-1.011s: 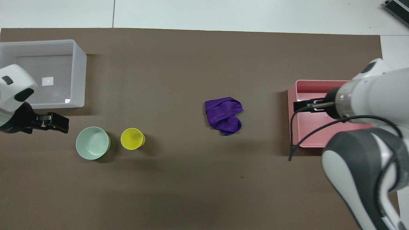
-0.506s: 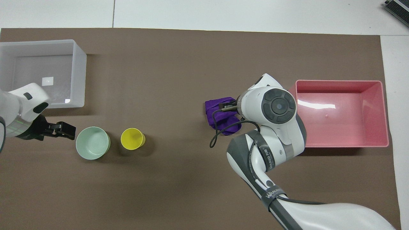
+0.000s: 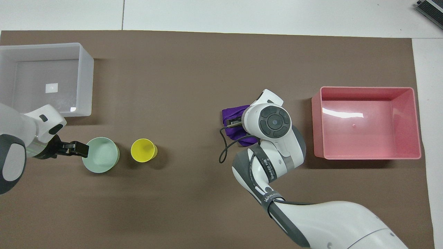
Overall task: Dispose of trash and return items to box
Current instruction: 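Grasp the purple cloth with the right gripper while the left gripper grasps the bowl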
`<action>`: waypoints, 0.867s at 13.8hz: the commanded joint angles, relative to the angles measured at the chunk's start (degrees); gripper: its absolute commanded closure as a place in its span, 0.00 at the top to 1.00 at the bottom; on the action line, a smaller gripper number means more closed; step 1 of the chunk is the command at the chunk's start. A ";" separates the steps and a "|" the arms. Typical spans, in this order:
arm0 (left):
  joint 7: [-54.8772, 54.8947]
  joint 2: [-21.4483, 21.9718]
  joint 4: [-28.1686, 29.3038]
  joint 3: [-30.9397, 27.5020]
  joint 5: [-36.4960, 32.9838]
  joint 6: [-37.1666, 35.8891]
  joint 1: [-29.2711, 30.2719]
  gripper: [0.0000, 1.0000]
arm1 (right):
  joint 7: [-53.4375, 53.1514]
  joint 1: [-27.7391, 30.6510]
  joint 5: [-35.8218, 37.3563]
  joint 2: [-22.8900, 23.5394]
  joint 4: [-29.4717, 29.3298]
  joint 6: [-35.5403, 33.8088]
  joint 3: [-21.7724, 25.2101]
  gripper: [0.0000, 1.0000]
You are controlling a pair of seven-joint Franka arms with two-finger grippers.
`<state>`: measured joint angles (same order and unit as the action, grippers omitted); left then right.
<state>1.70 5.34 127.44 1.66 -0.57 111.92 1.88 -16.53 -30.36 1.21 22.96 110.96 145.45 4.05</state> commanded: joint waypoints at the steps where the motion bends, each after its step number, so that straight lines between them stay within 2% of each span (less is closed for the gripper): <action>1: 0.41 0.56 5.70 0.36 0.31 4.35 0.84 1.00 | 0.63 -0.04 0.02 -0.64 1.19 -0.07 0.17 0.00; 3: 0.06 -1.46 6.94 0.36 0.57 8.29 1.10 1.00 | -1.13 -0.05 -0.07 -0.72 0.40 -2.97 0.17 0.00; 6: -6.51 -2.70 7.47 0.36 4.96 8.49 0.93 0.99 | -4.46 -0.13 0.28 -1.16 0.31 -4.81 0.26 0.00; 8: -9.52 -3.13 7.82 0.36 5.14 8.66 0.40 0.90 | -6.05 -0.13 0.37 -3.70 -0.13 -8.76 0.52 0.00; 9: -9.52 -3.66 8.00 0.36 5.14 8.84 0.40 0.80 | -6.23 0.13 0.37 -6.06 -0.39 -11.48 0.70 0.00; 10: -9.52 -3.93 8.08 0.36 5.14 9.27 0.32 0.57 | -6.23 0.74 0.37 -8.44 -0.48 -14.03 0.78 0.00; 11: -9.52 -4.02 8.00 0.36 5.14 9.36 0.31 0.38 | -6.15 1.09 0.37 -10.64 -0.48 -16.23 0.96 0.00; 12: -9.52 -4.10 7.65 0.36 5.14 9.19 0.31 0.25 | -6.06 2.49 0.46 -12.83 -0.57 -18.17 0.96 0.00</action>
<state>-7.06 0.96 134.23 2.10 3.69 119.59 2.44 -21.61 -29.91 1.20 15.65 109.35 131.23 5.23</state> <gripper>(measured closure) 0.396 0.890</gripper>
